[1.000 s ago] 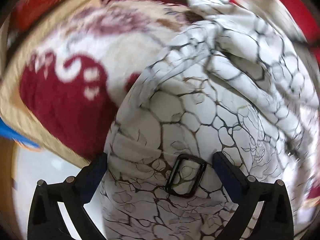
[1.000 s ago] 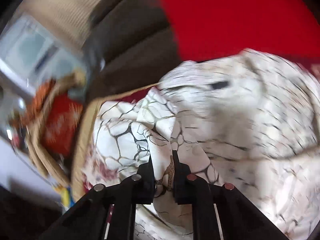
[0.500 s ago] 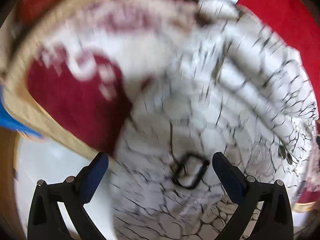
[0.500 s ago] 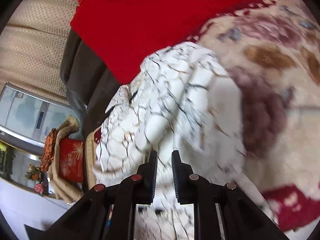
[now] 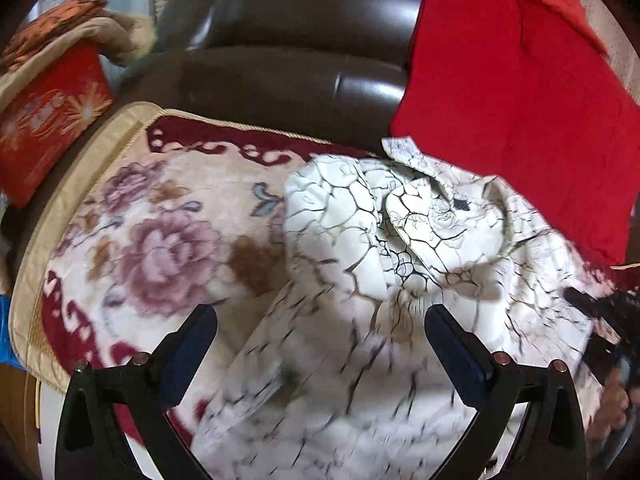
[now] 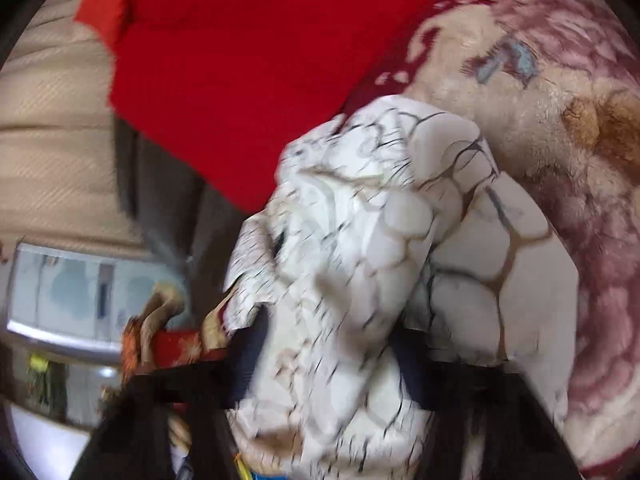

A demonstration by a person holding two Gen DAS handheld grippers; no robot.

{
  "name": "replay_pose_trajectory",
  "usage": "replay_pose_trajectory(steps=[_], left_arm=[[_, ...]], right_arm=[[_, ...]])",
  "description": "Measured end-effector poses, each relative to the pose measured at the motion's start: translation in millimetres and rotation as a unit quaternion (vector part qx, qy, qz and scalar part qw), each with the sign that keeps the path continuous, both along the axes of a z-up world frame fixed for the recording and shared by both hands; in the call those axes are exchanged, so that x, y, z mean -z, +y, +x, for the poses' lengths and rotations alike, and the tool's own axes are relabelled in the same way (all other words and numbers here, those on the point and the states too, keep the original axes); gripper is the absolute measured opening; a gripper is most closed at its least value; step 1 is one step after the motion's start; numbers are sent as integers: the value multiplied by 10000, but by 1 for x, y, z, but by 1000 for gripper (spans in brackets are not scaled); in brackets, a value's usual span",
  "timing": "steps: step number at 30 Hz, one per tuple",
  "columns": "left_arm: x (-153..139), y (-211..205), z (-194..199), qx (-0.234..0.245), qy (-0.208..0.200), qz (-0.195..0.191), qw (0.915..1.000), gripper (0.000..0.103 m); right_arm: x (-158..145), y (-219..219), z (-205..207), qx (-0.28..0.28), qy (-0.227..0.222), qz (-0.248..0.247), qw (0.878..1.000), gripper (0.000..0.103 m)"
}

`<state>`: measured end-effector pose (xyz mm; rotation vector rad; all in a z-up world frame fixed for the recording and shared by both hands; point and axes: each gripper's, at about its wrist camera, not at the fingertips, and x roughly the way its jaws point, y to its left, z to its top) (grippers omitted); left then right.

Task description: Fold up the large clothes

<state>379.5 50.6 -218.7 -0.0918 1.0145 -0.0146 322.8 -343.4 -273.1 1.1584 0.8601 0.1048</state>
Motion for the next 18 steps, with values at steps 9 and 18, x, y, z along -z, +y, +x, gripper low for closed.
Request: replay_pose_trajectory(steps=[9, 18], left_arm=[[56, 19, -19, -226, 600, 254, 9976, 92], [26, 13, -49, 35, 153, 543, 9984, 91]], right_arm=[[-54, -3, -69, 242, -673, -1775, 9815, 7], [-41, -23, -112, 216, -425, -1398, 9890, 11]])
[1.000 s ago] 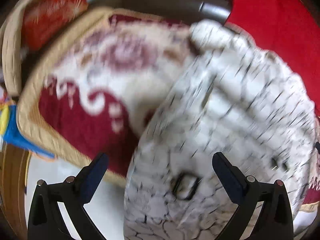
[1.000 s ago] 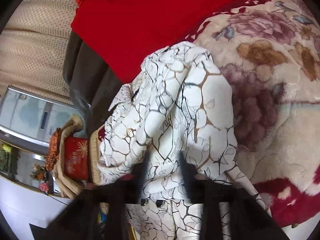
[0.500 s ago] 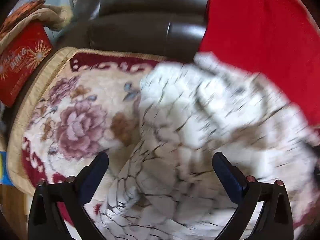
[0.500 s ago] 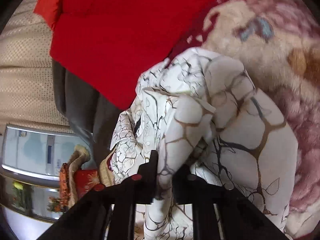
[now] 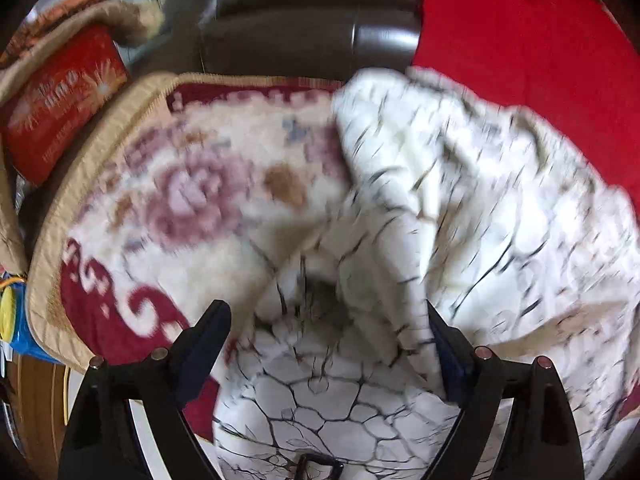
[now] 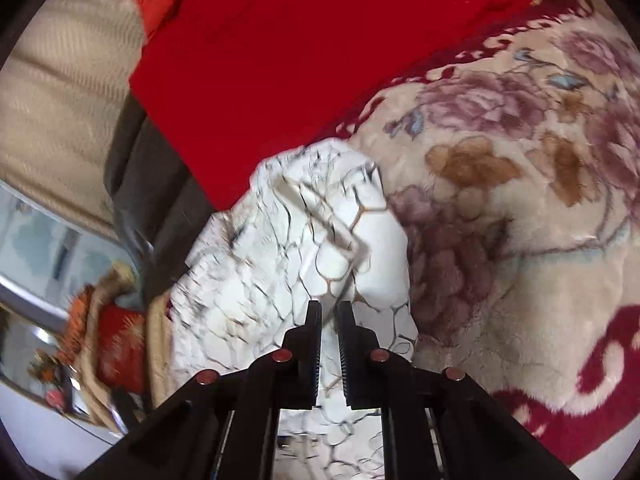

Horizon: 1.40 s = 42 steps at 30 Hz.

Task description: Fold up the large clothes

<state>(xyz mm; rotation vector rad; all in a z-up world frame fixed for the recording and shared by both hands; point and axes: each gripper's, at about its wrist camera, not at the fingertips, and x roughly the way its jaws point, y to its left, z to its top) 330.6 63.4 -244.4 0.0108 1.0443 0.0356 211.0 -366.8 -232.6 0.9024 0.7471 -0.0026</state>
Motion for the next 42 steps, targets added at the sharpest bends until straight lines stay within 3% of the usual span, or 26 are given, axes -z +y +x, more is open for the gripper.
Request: replay_pose_trajectory(steps=[3, 5, 6, 7, 8, 12, 15, 20, 22, 26, 27, 29, 30, 32, 36, 39, 42], left_arm=[[-31, -4, 4, -37, -496, -95, 9987, 91], [-40, -14, 12, 60, -564, -184, 9982, 91], [-39, -20, 16, 118, -540, -189, 9983, 91], [-35, -27, 20, 195, -475, -174, 9985, 91], [-28, -31, 25, 265, -386, -170, 9988, 91], [15, -51, 32, 531, 436, 294, 9972, 92], [37, -55, 21, 716, 539, 567, 9944, 92], [27, -40, 15, 711, 624, 110, 9955, 92], [13, -33, 8, 723, 392, 79, 9966, 92], [-6, -21, -1, 698, 20, 1, 9976, 92], [-3, -20, 1, 633, 83, 7, 9980, 92], [9, -17, 6, 538, 261, 17, 9982, 92], [18, -18, 9, 529, 423, 59, 9977, 92], [29, -20, 9, 523, 570, 145, 9969, 92], [17, -19, 0, 589, 337, 146, 9976, 92], [2, -19, -7, 549, 71, 102, 9984, 92], [-3, -22, -6, 544, -150, 340, 9978, 92]], right_arm=[[-24, 3, 19, -176, -276, -342, 9989, 11], [-35, 11, 45, -297, -314, -661, 9969, 11], [-37, 12, 55, -319, -263, -832, 9957, 16], [-36, 14, 68, -356, -166, -1002, 9942, 26], [-32, 17, 80, -425, -76, -1065, 9934, 28], [4, 29, 109, -1026, 770, -964, 9870, 28], [32, 36, 101, -1376, 1320, -1088, 9756, 24], [35, 37, 85, -1548, 1334, -990, 9739, 20], [23, 37, 81, -1575, 1291, -874, 9751, 23], [-3, 36, 67, -1530, 732, -886, 9815, 25], [-5, 35, 67, -1431, 660, -905, 9833, 29], [5, 29, 69, -1214, 803, -870, 9855, 56], [14, 27, 72, -1171, 887, -734, 9864, 65], [28, 23, 73, -1208, 940, -541, 9867, 65], [14, 29, 63, -1345, 874, -751, 9842, 64], [-3, 28, 54, -1247, 546, -784, 9876, 64], [-17, 26, 50, -979, 238, -1083, 9890, 64]])
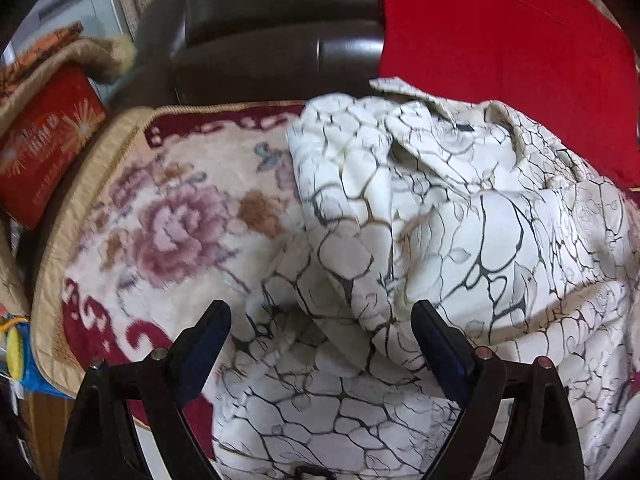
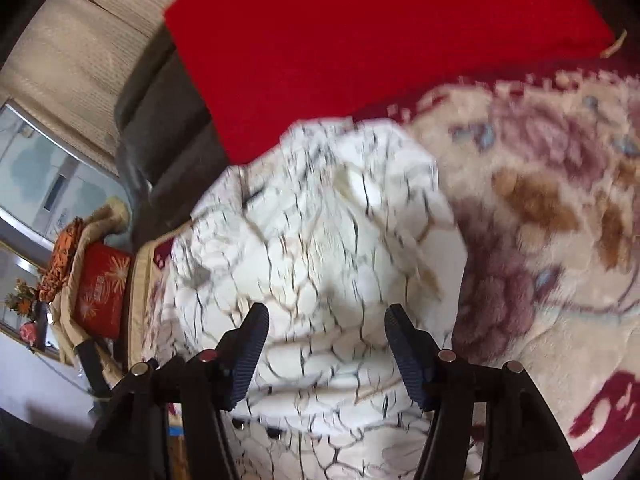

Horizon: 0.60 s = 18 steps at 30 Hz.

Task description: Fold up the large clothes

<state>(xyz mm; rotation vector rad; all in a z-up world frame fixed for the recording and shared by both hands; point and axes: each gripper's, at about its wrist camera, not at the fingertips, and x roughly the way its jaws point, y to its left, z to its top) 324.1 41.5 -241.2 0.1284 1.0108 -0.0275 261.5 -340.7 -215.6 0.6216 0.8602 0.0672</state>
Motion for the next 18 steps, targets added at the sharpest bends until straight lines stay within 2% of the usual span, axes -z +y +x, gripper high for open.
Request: replay_pose_trajectory(steps=[3, 6, 7, 13, 15, 18], left_arm=[[8, -6, 7, -11, 0, 350, 9994, 92], [18, -6, 15, -7, 125, 387, 9992, 92], [19, -7, 15, 27, 100, 394, 9992, 92], [25, -11, 15, 63, 48, 522, 9986, 92], [26, -12, 17, 63, 49, 522, 9986, 92], [28, -14, 17, 92, 42, 551, 9984, 92]], right_arm=[[6, -2, 9, 155, -3, -202, 9997, 64], [31, -3, 22, 140, 434, -304, 9985, 62], [35, -3, 23, 125, 439, -359, 9983, 60], [11, -6, 17, 63, 254, -391, 9989, 60], [-1, -2, 16, 31, -54, -439, 9990, 60], [-7, 6, 22, -87, -223, -594, 9979, 60]])
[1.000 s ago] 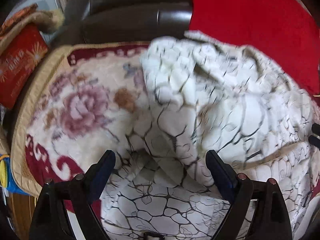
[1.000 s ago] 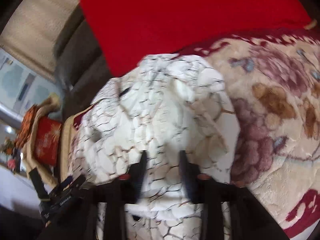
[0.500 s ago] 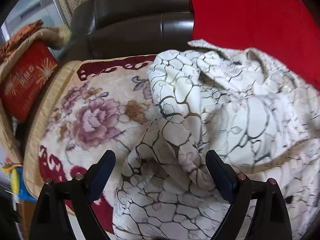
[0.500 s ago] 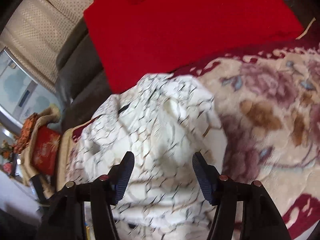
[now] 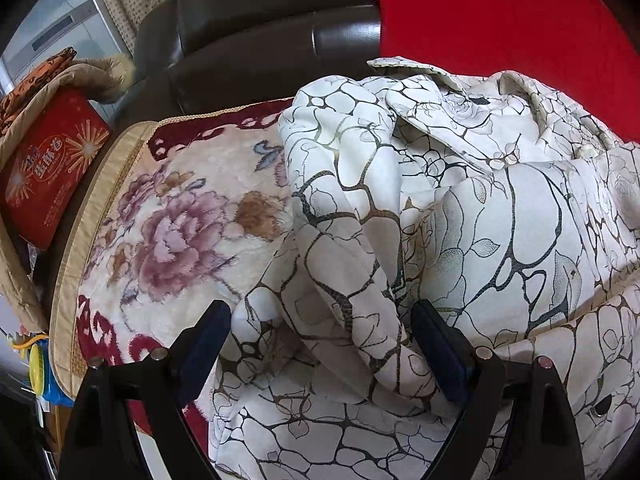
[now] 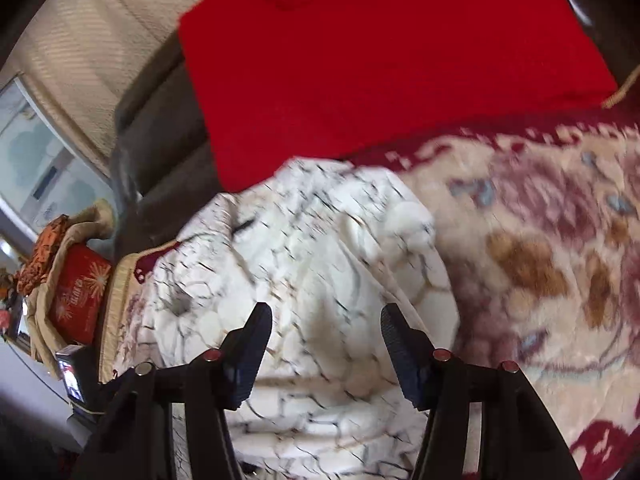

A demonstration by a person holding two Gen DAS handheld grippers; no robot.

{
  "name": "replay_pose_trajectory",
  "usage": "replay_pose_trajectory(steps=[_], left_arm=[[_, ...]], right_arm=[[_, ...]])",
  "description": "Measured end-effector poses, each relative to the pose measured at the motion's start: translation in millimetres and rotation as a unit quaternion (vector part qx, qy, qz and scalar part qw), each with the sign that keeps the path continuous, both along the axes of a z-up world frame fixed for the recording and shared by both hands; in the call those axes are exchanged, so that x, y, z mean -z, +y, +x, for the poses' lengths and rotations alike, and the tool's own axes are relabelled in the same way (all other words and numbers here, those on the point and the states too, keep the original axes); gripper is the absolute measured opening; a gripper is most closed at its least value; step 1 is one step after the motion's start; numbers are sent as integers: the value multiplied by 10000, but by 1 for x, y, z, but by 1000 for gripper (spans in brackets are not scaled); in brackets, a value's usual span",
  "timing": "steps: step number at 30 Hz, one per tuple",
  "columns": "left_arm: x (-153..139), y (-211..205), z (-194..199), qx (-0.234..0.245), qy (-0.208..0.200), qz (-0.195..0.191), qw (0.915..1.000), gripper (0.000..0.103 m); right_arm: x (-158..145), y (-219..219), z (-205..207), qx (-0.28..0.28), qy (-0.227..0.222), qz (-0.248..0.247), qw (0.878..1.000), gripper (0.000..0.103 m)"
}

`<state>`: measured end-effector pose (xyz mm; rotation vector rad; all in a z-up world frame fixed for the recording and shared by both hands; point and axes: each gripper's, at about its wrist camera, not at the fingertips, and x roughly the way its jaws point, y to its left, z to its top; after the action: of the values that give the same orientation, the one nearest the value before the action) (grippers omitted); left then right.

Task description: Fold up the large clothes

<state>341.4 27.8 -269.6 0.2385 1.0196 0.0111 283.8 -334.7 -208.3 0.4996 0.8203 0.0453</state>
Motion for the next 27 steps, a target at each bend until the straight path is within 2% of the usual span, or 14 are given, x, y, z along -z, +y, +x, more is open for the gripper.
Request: replay_pose_trajectory(steps=[2, 4, 5, 7, 10, 16, 21, 25, 27], left_arm=[[2, 0, 1, 18, 8, 5, 10000, 92], [3, 1, 0, 24, 10, -21, 10000, 92], [3, 1, 0, 24, 15, -37, 10000, 92], [3, 2, -1, 32, 15, -33, 10000, 92], [1, 2, -3, 30, 4, -8, 10000, 92], [-10, 1, -15, 53, -164, 43, 9998, 92], [-5, -2, -15, 78, -124, 114, 9998, 92], [-6, -2, -16, 59, -171, 148, 9997, 92], [-7, -3, -17, 83, -197, 177, 9996, 92]], right_arm=[[12, 8, 11, -56, 214, -121, 9997, 60], [39, 6, 22, -4, 740, 9, 9973, 60], [46, 3, 22, 21, 806, 110, 9967, 59], [45, -2, 17, 77, 706, 214, 9972, 54], [36, -6, 6, 23, 714, 293, 9970, 54], [17, -8, -25, 37, 403, 335, 9986, 54], [44, -4, -18, 76, 900, 120, 9958, 54], [39, 1, -20, 43, 903, -13, 9959, 55], [33, -3, -23, 101, 836, 153, 9963, 56]])
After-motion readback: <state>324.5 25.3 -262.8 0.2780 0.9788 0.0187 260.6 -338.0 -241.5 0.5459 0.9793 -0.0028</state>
